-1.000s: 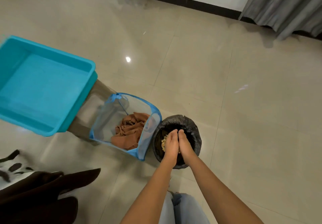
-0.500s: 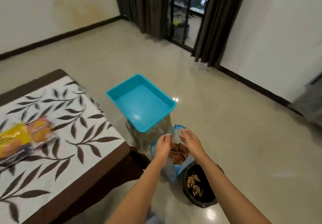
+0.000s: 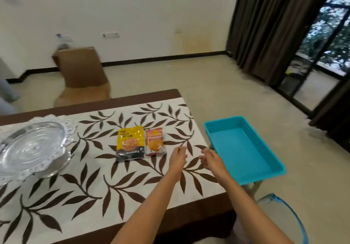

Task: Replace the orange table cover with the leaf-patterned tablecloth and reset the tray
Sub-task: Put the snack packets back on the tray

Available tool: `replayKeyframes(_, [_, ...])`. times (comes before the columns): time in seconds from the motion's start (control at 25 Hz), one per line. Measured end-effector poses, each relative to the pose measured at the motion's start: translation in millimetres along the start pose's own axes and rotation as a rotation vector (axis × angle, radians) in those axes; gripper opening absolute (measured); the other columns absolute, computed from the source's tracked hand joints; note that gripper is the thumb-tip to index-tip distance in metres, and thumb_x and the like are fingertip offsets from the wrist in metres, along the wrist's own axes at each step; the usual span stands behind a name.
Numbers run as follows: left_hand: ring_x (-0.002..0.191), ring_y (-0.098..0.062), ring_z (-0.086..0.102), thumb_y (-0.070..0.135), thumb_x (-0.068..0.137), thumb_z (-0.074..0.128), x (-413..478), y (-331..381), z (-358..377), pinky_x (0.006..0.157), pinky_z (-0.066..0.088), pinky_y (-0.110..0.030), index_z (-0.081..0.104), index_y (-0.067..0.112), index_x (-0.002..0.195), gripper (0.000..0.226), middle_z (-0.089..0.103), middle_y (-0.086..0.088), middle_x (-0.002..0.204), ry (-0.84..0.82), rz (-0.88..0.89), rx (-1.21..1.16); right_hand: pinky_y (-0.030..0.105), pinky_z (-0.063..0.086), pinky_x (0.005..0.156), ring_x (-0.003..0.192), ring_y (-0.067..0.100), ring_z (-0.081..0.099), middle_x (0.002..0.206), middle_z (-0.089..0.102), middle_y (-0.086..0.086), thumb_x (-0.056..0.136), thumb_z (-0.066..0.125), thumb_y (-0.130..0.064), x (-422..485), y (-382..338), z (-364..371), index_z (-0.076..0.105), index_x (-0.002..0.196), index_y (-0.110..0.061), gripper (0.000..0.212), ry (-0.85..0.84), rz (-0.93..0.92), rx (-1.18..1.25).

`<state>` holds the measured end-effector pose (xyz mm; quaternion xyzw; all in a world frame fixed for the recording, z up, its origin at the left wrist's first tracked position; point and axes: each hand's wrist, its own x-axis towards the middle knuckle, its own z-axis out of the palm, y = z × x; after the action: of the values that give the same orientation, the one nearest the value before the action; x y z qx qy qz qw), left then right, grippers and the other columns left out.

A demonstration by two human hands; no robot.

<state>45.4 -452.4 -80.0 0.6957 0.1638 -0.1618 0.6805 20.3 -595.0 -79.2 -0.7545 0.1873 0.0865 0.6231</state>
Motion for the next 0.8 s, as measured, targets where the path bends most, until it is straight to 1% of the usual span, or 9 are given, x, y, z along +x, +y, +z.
replayKeyframes(0.08, [0.108, -0.018, 0.052, 0.036, 0.1, 0.04, 20.7, 12.0, -42.6, 0.098, 0.045, -0.037, 0.051, 0.022, 0.119, 0.026, 0.055, -0.002, 0.122, 0.077, 0.021, 0.045, 0.032, 0.05, 0.087, 0.1, 0.016, 0.06, 0.106, 0.063, 0.001, 0.101, 0.039, -0.041, 16.4, -12.7, 43.0, 0.055, 0.117, -0.021, 0.031, -0.043, 0.009, -0.047])
replayKeyframes(0.12, [0.113, -0.021, 0.051, 0.036, 0.101, 0.039, 28.8, 15.8, -63.9, 0.099, 0.043, -0.038, 0.048, 0.02, 0.128, 0.032, 0.052, -0.003, 0.125, 0.13, 0.019, 0.068, 0.036, 0.051, 0.089, 0.099, 0.018, 0.06, 0.104, 0.063, 0.001, 0.1, 0.039, -0.043, 24.5, -15.8, 62.6, 0.057, 0.114, -0.021, 0.032, -0.064, 0.014, -0.073])
replayKeyframes(0.24, [0.122, -0.03, 0.047, 0.034, 0.099, 0.042, 52.9, 12.7, -119.2, 0.1, 0.041, -0.038, 0.038, 0.011, 0.14, 0.047, 0.045, -0.008, 0.138, 0.291, -0.065, 0.138, 0.044, 0.05, 0.095, 0.101, 0.018, 0.059, 0.106, 0.063, 0.0, 0.096, 0.041, -0.049, 46.6, -28.6, 103.8, 0.056, 0.109, -0.024, 0.032, -0.092, 0.012, -0.157])
replayKeyframes(0.28, [0.123, -0.031, 0.046, 0.034, 0.098, 0.044, 60.6, 9.0, -134.6, 0.102, 0.041, -0.039, 0.037, 0.01, 0.14, 0.049, 0.044, -0.011, 0.14, 0.335, -0.095, 0.169, 0.041, 0.05, 0.093, 0.103, 0.017, 0.058, 0.109, 0.061, -0.001, 0.096, 0.042, -0.049, 53.6, -32.0, 113.3, 0.054, 0.113, -0.024, 0.033, -0.108, 0.017, -0.176])
replayKeyframes(0.36, [0.127, -0.034, 0.043, 0.037, 0.095, 0.05, 74.7, 1.2, -162.5, 0.106, 0.038, -0.042, 0.037, 0.01, 0.141, 0.056, 0.042, -0.015, 0.141, 0.416, -0.167, 0.274, 0.028, 0.048, 0.078, 0.1, 0.014, 0.055, 0.107, 0.057, -0.003, 0.098, 0.042, -0.044, 67.6, -37.2, 129.7, 0.052, 0.114, -0.021, 0.03, -0.135, 0.016, -0.227])
replayKeyframes(0.44, [0.129, -0.035, 0.041, 0.039, 0.091, 0.056, 86.8, -9.3, -186.6, 0.108, 0.036, -0.045, 0.039, 0.011, 0.14, 0.059, 0.043, -0.016, 0.141, 0.492, -0.223, 0.346, 0.026, 0.044, 0.068, 0.095, 0.016, 0.055, 0.102, 0.058, -0.003, 0.098, 0.042, -0.044, 84.0, -36.8, 143.1, 0.053, 0.108, -0.016, 0.031, -0.153, 0.013, -0.306])
replayKeyframes(0.52, [0.128, -0.037, 0.039, 0.036, 0.089, 0.06, 90.5, -14.5, -202.3, 0.108, 0.035, -0.045, 0.038, 0.01, 0.138, 0.06, 0.04, -0.02, 0.139, 0.529, -0.274, 0.341, 0.034, 0.049, 0.072, 0.093, 0.018, 0.06, 0.102, 0.064, 0.002, 0.093, 0.043, -0.052, 105.9, -30.4, 154.3, 0.055, 0.106, -0.008, 0.048, -0.157, 0.023, -0.368])
replayKeyframes(0.68, [0.127, -0.039, 0.038, 0.033, 0.086, 0.066, 110.4, -22.5, -219.7, 0.107, 0.033, -0.043, 0.029, 0.006, 0.139, 0.07, 0.036, -0.023, 0.14, 0.558, -0.324, 0.402, 0.025, 0.038, 0.06, 0.091, 0.017, 0.049, 0.106, 0.051, 0.006, 0.097, 0.053, -0.036, 136.4, -33.3, 176.0, 0.041, 0.12, -0.002, 0.043, -0.085, 0.106, -0.414])
replayKeyframes(0.8, [0.127, -0.039, 0.038, 0.033, 0.083, 0.071, 120.5, -26.1, -219.6, 0.104, 0.035, -0.044, 0.025, 0.006, 0.139, 0.078, 0.034, -0.023, 0.139, 0.556, -0.352, 0.42, 0.033, 0.046, 0.072, 0.095, 0.023, 0.054, 0.116, 0.056, 0.015, 0.092, 0.06, -0.036, 151.9, -27.9, 193.0, 0.04, 0.123, 0.003, 0.054, -0.035, 0.133, -0.435])
